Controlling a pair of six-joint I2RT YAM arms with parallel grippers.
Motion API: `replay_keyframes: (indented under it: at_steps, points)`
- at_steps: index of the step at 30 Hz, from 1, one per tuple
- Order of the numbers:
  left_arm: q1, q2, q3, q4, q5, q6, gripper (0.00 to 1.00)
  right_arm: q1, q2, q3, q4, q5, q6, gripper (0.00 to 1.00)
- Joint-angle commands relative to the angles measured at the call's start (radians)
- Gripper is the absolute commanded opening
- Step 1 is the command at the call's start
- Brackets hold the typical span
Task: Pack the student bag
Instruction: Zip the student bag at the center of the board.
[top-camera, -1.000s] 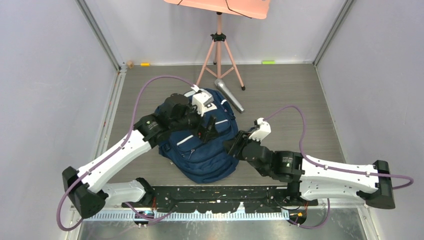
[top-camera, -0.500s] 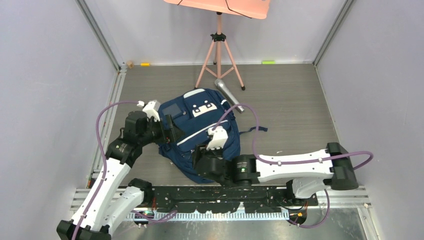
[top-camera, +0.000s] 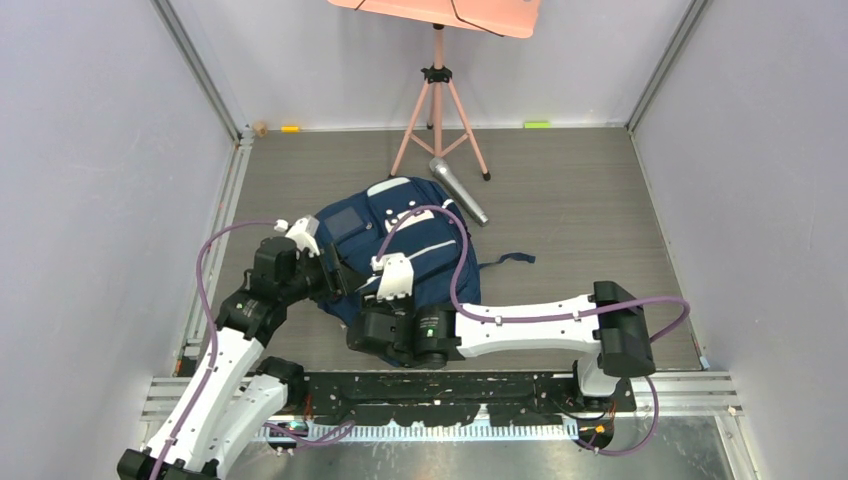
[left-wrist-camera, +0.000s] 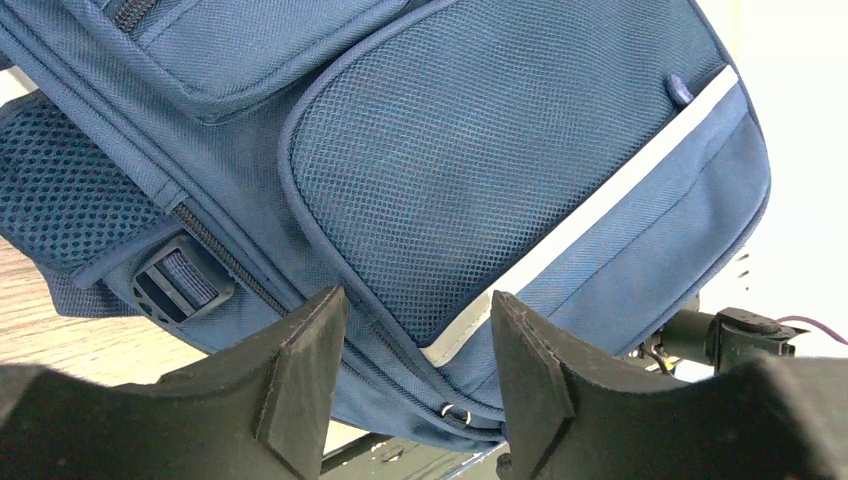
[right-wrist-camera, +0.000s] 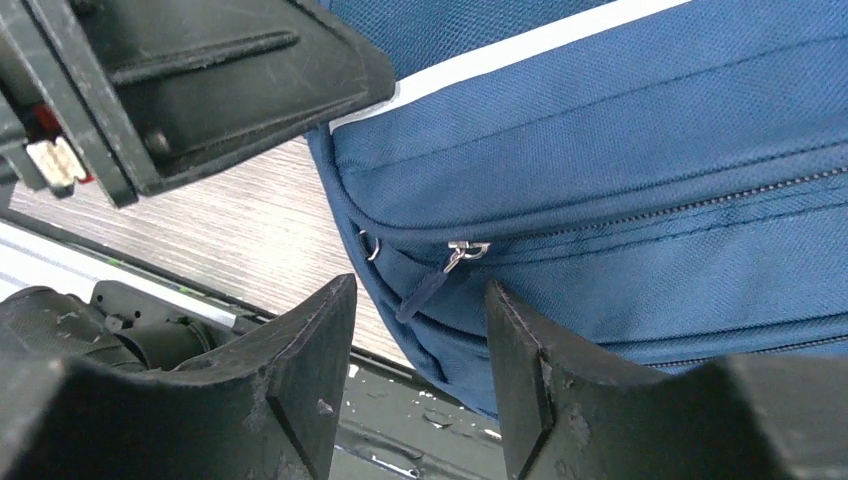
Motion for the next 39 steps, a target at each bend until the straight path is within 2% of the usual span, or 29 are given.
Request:
replay_keyframes:
  at_steps: [1,9,13,18,20,23,26,31,39]
  points:
    - [0.005,-0.017,-0.018,0.039,0.002,-0.007,0.55,-0.015,0.029,0.092,-0.098,0.042,0.018,0.56]
    - [0.004,-0.039,-0.074,0.109,0.011,-0.063,0.41,-0.056,0.066,0.119,-0.175,0.063,0.058,0.52]
    - [0.005,-0.048,-0.087,0.129,0.002,-0.071,0.32,-0.063,0.086,0.131,-0.205,0.062,0.069,0.42]
    - [0.005,-0.034,-0.094,0.152,0.012,-0.080,0.16,-0.064,0.115,0.157,-0.198,0.027,0.047,0.34]
    - [0.005,-0.032,-0.092,0.152,0.006,-0.075,0.10,-0.064,0.123,0.165,-0.202,0.017,0.042,0.27]
    - [0.005,-0.033,-0.074,0.134,-0.027,-0.048,0.00,-0.064,0.125,0.171,-0.219,0.017,0.042,0.10]
    - [0.006,-0.024,-0.049,0.111,-0.059,-0.007,0.00,-0.064,0.105,0.160,-0.242,0.037,0.046,0.01]
    - [0.009,0.009,-0.005,0.080,-0.117,0.047,0.00,-0.077,0.026,0.097,-0.243,0.030,0.009,0.00]
    - [0.051,0.054,0.035,0.062,-0.198,0.106,0.00,-0.154,-0.103,0.033,-0.280,-0.062,-0.155,0.00]
